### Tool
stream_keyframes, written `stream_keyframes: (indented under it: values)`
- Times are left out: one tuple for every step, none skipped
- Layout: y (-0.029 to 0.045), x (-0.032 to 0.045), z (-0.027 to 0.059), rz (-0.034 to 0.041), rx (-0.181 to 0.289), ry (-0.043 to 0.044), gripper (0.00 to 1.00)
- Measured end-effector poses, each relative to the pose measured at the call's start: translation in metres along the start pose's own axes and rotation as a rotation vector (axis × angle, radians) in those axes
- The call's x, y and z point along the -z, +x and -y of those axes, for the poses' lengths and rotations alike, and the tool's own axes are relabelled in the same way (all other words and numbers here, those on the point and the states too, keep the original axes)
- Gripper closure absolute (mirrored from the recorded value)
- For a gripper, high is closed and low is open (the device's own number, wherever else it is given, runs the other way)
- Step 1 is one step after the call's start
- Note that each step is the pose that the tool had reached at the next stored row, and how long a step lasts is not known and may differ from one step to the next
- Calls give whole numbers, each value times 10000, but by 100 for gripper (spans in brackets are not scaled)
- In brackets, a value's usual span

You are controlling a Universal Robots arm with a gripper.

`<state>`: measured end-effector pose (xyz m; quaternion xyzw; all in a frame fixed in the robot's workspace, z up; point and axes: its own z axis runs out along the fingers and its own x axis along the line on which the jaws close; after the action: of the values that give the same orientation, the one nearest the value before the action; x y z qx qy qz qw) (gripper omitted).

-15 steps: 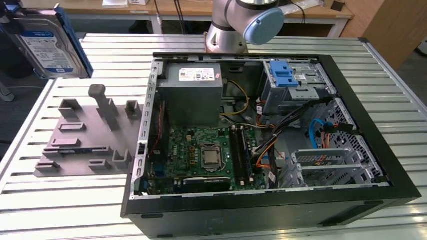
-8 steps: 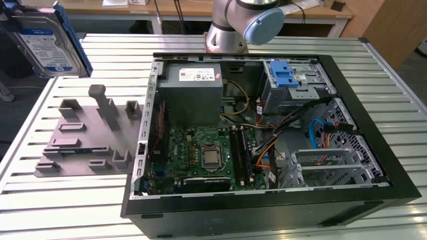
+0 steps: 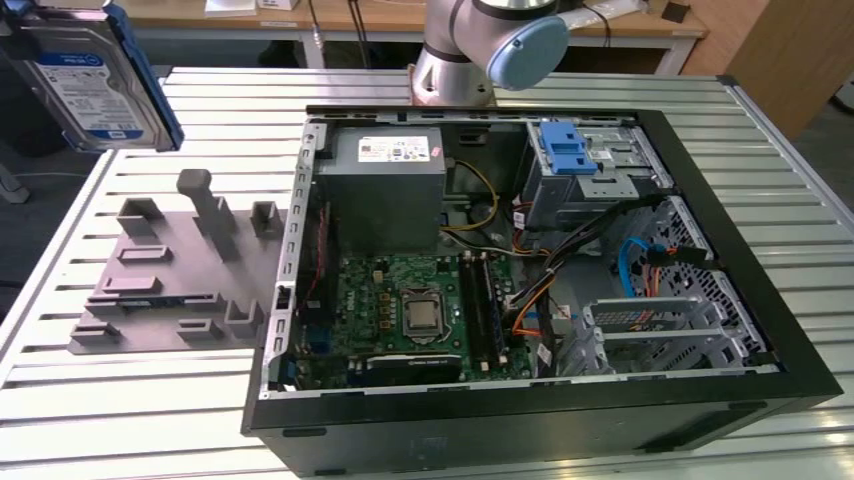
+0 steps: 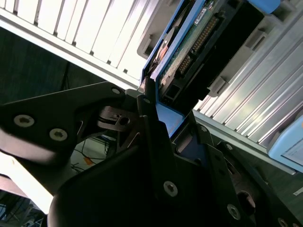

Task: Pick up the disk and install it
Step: 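Pick up the disk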

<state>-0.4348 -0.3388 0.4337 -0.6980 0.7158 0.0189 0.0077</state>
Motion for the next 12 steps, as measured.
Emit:
stream_keyframes:
  values:
    - [0,4,0,0,0,0,64]
    - [0,8,0,0,0,1,64]
    - [0,13,0,-1,0,0,64]
    - [-1,18,0,0,0,0,64]
    - [-1,23,0,0,0,0,64]
    - [-1,29,-1,0,0,0,64]
    - [-1,37,0,0,0,0,64]
    - [-2,44,-1,0,0,0,64]
    - [-2,51,-1,0,0,1,64]
    - [-2,58,-1,0,0,0,64]
    - [-2,65,-1,0,0,1,64]
    - [-3,72,-1,0,0,1,64]
